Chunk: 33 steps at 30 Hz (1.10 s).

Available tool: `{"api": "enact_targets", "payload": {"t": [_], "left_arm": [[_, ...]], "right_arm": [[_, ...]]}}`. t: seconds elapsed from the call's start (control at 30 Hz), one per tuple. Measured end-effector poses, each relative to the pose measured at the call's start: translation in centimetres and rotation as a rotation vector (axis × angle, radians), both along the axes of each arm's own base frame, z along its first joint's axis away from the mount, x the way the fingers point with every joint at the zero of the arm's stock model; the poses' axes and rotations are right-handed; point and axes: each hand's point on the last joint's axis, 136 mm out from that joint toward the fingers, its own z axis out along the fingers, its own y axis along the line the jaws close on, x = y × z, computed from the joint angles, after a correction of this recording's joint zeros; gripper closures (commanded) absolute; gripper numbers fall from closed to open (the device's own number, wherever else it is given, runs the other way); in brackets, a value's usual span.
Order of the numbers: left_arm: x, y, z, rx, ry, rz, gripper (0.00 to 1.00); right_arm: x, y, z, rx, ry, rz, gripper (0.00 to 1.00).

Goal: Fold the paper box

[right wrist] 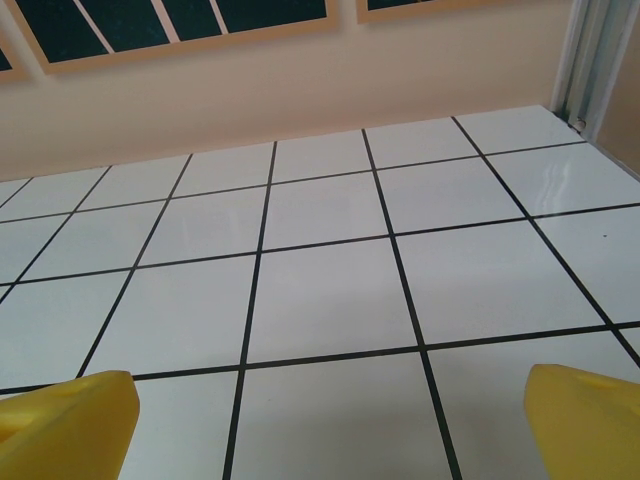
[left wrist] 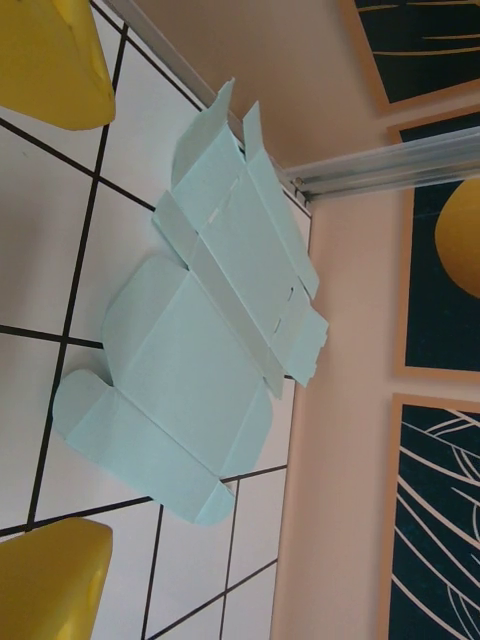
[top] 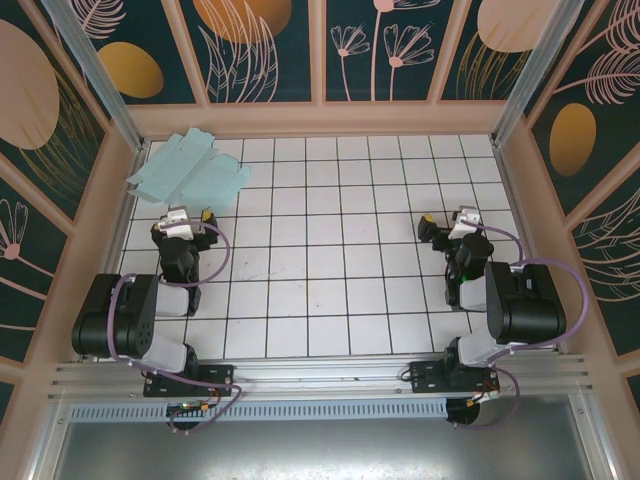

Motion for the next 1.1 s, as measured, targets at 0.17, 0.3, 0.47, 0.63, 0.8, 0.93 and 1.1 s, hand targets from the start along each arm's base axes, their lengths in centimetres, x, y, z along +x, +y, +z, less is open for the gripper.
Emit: {"api": "enact_targets", "payload": {"t": [0.17,0.3,0.47,0.63,0.8,0.93,1.1], "left_arm": [[0.8,-0.1,3.7,-0.027,-0.034,-0.001,0.01],[3.1,0.0,7.2,-0.107,-0.045,0.018,0.01],[8.1,0.3,9.1,-0.174,0.027,0.059,0.01],[14.9,0.0,7.2,-0.227,0.176,0.077,0.02],[19.8,-0.7,2.3,-0.291,0.363,0.093,0.04],[21.8,-1.1,-0.5,-0.327,0.461,0.103,0.04],[21.8,-2.0,-3.8,-0.384,0.561,0.088,0.04]], "right_arm": [[-0.2,1.2,3.6,-0.014,-0.054,0.031,0.01],[0.2,3.4,6.9,-0.035,-0.1,0.079,0.01],[0.7,7.9,8.7,-0.047,-0.088,0.187,0.01],[0.9,12.2,10.4,-0.04,-0.072,0.286,0.01],[2.2,13.2,12.3,0.04,-0.025,0.26,0.01],[2.3,13.0,12.0,0.085,0.015,0.238,0.01],[2.2,12.9,11.1,0.116,0.056,0.223,0.01]]}}
